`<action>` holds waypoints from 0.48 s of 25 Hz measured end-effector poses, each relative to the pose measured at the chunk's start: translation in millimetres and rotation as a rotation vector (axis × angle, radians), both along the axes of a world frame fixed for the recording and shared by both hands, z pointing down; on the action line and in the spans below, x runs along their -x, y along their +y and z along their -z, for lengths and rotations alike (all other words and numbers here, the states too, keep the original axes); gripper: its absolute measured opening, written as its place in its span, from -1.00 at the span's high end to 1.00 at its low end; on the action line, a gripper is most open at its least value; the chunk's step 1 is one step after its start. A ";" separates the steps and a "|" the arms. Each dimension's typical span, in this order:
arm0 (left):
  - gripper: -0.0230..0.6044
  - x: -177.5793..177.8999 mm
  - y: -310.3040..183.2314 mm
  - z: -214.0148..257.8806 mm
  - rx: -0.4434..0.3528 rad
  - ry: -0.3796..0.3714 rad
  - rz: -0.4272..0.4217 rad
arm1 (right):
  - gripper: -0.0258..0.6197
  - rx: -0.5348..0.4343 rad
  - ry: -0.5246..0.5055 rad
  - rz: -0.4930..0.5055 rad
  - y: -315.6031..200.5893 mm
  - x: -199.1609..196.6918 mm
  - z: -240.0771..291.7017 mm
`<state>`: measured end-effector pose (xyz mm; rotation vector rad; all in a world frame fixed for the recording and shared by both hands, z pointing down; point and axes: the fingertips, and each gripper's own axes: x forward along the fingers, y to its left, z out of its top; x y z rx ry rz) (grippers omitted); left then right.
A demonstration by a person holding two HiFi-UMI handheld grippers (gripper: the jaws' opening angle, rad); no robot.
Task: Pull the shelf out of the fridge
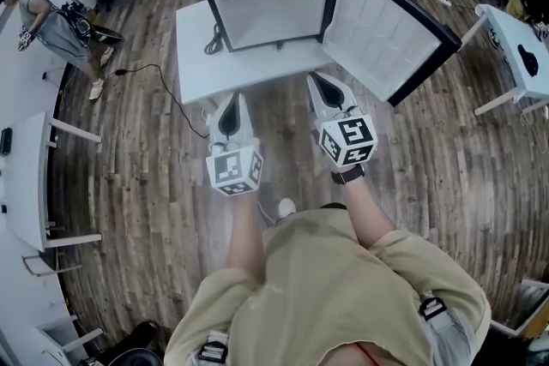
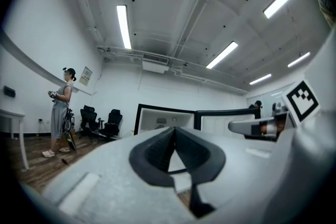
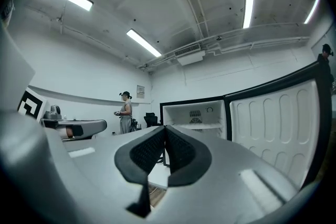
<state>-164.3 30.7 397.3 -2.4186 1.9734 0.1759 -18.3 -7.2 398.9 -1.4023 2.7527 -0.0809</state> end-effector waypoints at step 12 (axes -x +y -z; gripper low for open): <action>0.92 11.5 -69.7 -17.2 -0.001 0.055 -0.106 | 0.90 0.072 0.000 -0.033 -86.0 17.0 -23.9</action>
